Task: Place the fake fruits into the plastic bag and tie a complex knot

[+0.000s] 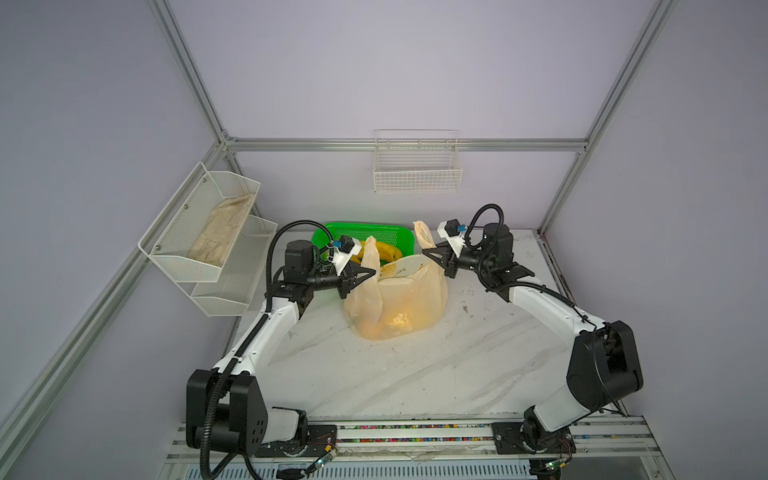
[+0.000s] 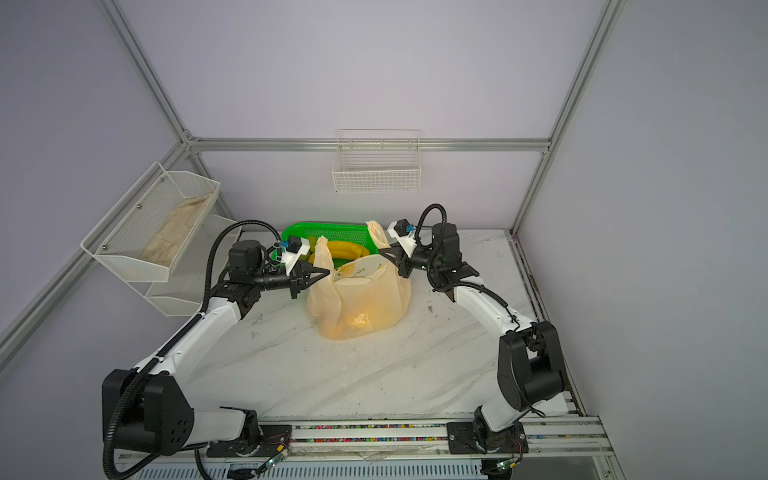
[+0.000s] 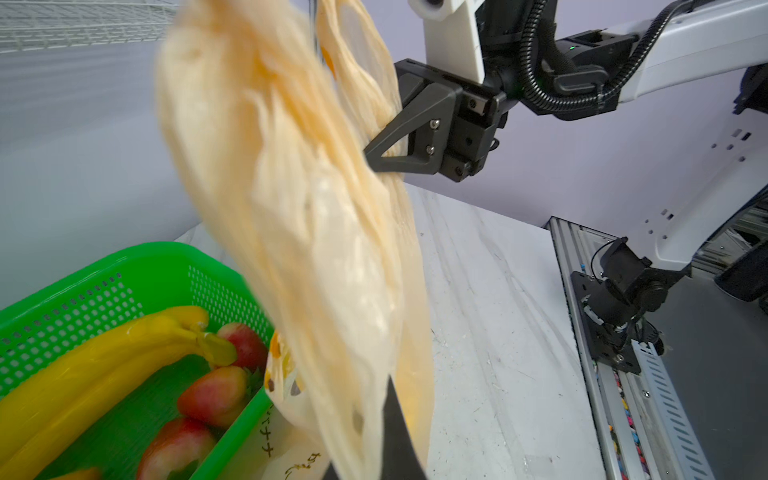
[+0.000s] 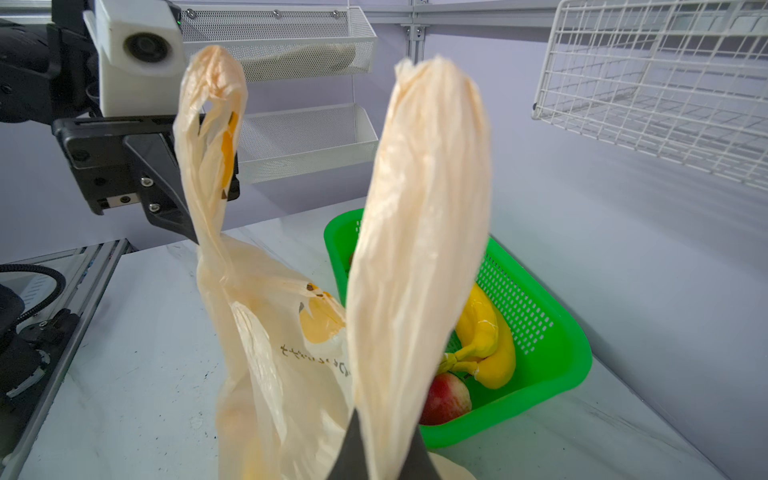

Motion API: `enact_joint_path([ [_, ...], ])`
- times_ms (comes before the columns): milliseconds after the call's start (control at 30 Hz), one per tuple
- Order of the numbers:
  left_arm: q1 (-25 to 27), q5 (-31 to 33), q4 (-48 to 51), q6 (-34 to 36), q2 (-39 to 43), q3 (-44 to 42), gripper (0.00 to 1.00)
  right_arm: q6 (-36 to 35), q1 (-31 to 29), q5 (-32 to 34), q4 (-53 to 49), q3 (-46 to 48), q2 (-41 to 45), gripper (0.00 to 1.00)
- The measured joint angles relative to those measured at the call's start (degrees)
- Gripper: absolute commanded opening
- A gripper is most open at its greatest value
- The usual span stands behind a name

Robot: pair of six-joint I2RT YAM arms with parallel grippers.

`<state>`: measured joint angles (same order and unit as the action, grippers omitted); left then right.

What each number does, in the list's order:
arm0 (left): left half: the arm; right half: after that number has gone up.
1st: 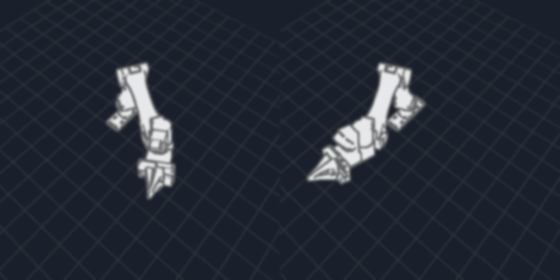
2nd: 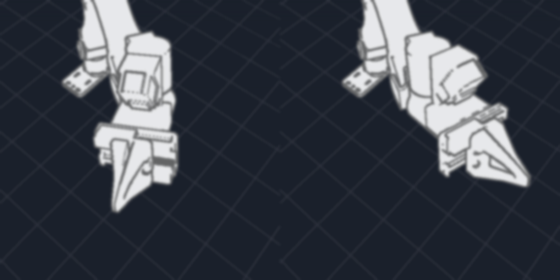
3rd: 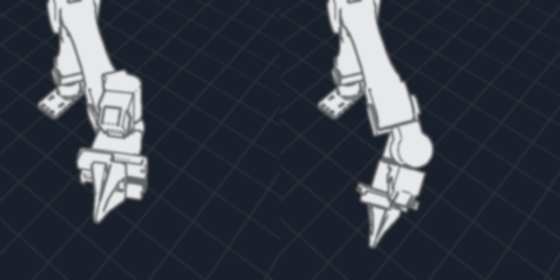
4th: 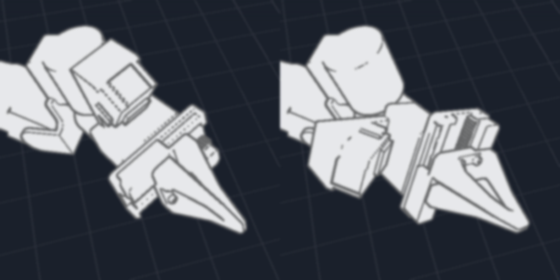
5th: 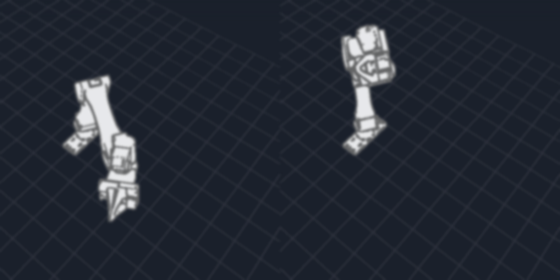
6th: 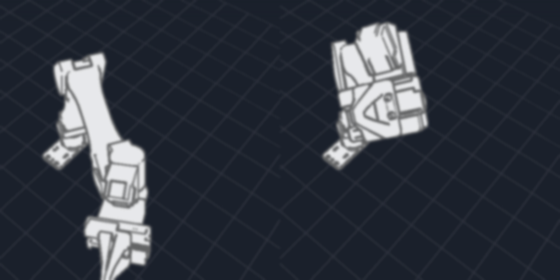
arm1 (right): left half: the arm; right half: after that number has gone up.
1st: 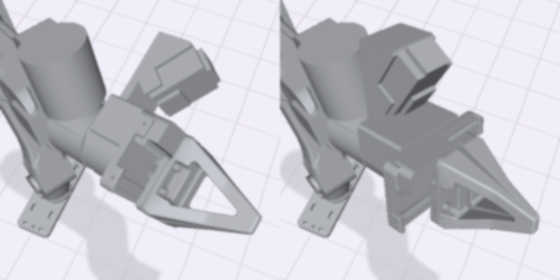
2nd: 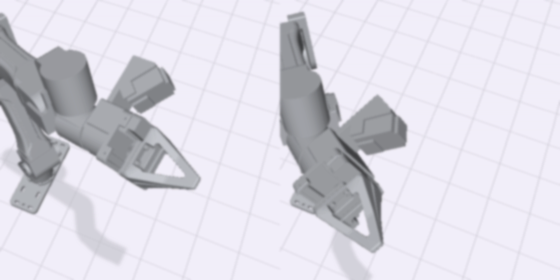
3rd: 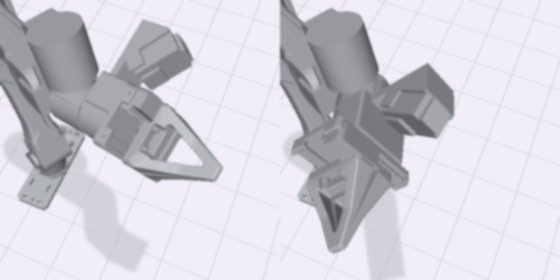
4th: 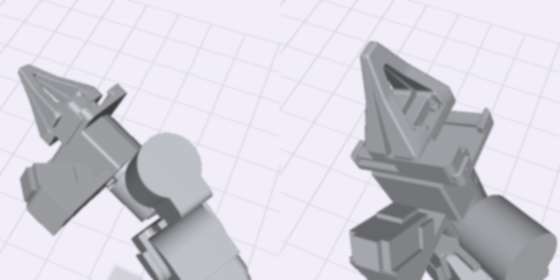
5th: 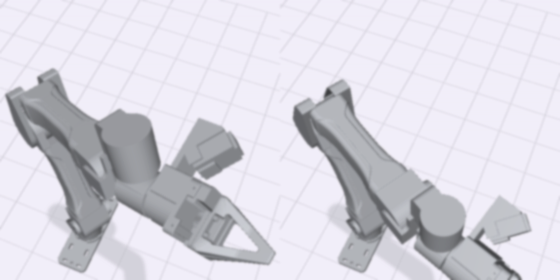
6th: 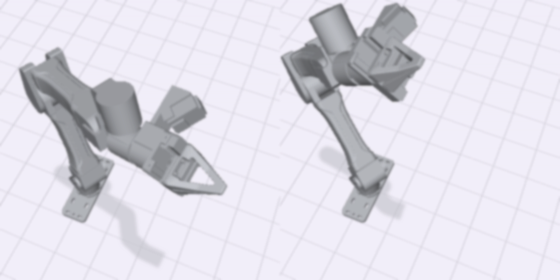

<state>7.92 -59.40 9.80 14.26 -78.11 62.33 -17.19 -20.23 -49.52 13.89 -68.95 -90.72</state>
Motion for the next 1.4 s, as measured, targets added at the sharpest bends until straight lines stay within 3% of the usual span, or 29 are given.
enact_joint_path([
  [200, 4.5, 2.08, 13.68, 11.1, -6.82, 11.74, 0.0, 0.33, 0.0, -0.61, -0.04, 0.0, 0.0, 0.19],
  [433, 9.55, 6.99, 25.99, 21.66, -12.33, 19.39, 0.0, 0.39, 0.09, -0.81, -0.87, -0.02, 0.0, 0.32],
  [500, 10.73, 8.83, 29.4, 24.68, -14.34, 22.91, 0.0, 0.07, 0.39, -1.16, -1.79, -0.02, 0.07, 0.41],
  [600, 12.0, 11.3, 32.96, 28.52, -16.04, 26.34, 0.0, -0.66, 1.31, -2.19, -3.1, -0.02, 0.24, 0.44],
  [833, 14.08, 16.55, 41.03, 35.34, -20.57, 34.67, 0.0, -1.62, 3.72, -5.64, -4.17, -0.07, 1.66, 0.42],
  [1100, 17.05, 24.55, 47.19, 42.1, -23.43, 39.43, 0.0, -2.56, 3.85, -7.43, -6.82, -1.7, 0.2, 0.3],
  [1400, 19.23, 30.32, 51.01, 46.77, -27.45, 47.28, 0.0, -2.69, 3.85, -8.44, -6.95, -1.7, -1.01, 0.32],
])
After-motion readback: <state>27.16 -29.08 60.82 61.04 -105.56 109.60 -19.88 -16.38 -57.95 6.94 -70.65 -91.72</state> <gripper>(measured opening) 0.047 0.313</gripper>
